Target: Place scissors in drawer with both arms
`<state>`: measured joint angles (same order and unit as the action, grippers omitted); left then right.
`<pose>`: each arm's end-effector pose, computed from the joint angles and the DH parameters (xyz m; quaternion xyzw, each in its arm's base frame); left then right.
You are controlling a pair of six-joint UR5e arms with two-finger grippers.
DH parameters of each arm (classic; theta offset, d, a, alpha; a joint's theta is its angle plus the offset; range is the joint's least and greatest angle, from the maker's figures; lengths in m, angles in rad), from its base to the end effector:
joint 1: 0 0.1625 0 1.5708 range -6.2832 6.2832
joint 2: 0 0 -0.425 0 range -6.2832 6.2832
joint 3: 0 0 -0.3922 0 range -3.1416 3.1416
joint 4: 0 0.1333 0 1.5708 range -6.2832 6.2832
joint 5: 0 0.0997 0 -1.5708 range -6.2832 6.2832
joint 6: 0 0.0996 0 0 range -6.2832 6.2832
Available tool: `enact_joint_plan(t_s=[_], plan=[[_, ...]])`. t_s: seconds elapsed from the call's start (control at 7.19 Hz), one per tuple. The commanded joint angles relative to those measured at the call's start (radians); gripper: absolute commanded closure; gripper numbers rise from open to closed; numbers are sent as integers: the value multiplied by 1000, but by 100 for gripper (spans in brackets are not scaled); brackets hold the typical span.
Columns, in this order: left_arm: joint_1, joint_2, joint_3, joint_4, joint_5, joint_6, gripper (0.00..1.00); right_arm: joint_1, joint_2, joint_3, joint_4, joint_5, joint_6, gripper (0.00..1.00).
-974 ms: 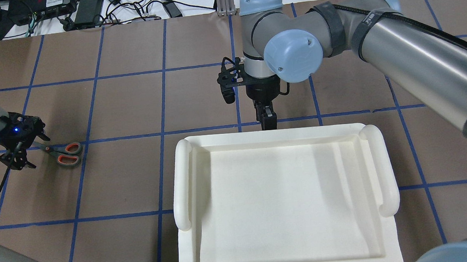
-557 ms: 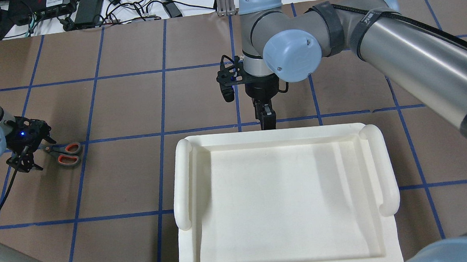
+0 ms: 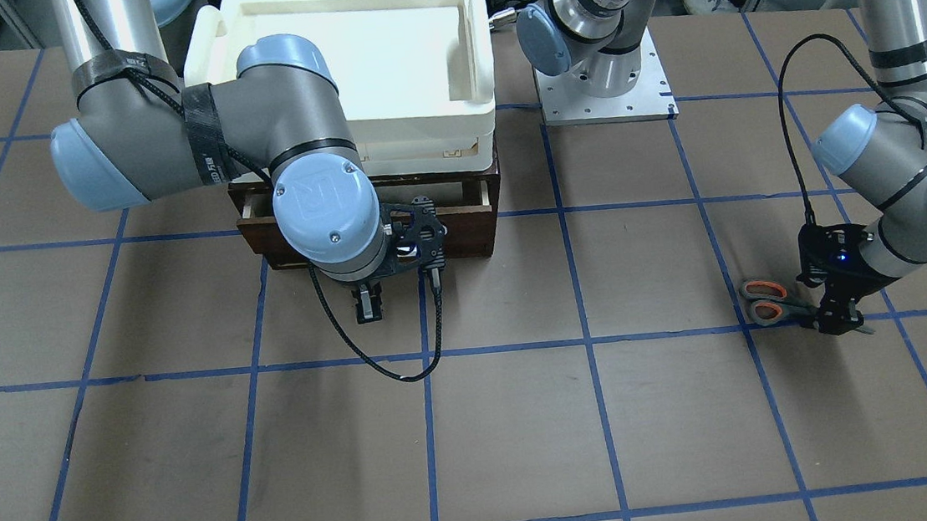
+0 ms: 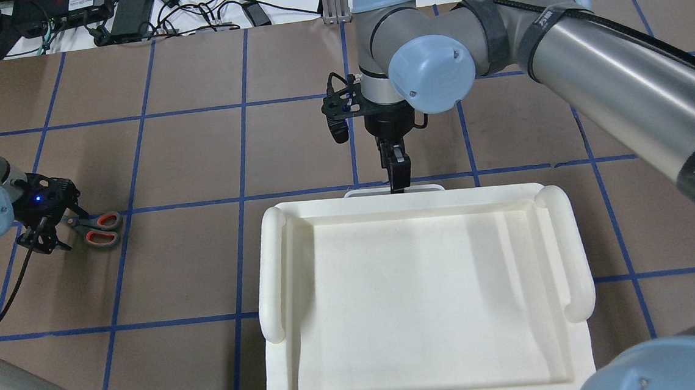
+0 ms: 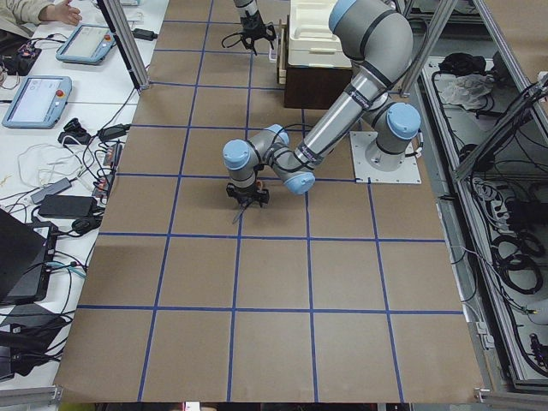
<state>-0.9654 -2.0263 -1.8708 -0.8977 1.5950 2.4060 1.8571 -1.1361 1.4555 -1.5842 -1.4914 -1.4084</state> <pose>0.2131 -0.5379 0.1678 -0.7831 -0.6204 -0.0147 0.0403 0.3096 -0.5515 0.3001 -0.7362 0.6583 0.1081 0.1142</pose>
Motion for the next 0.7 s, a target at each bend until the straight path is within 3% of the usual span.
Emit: enact_joint_plan(t_s=[0.0,0.56], plan=[[-12,0,-5,-1,-13,5,21,-1,33,-32,-3,-1,2,23],[-4,15,-5,-1,-18,33,25,-9,67,-76,-37,-6,-15,26]])
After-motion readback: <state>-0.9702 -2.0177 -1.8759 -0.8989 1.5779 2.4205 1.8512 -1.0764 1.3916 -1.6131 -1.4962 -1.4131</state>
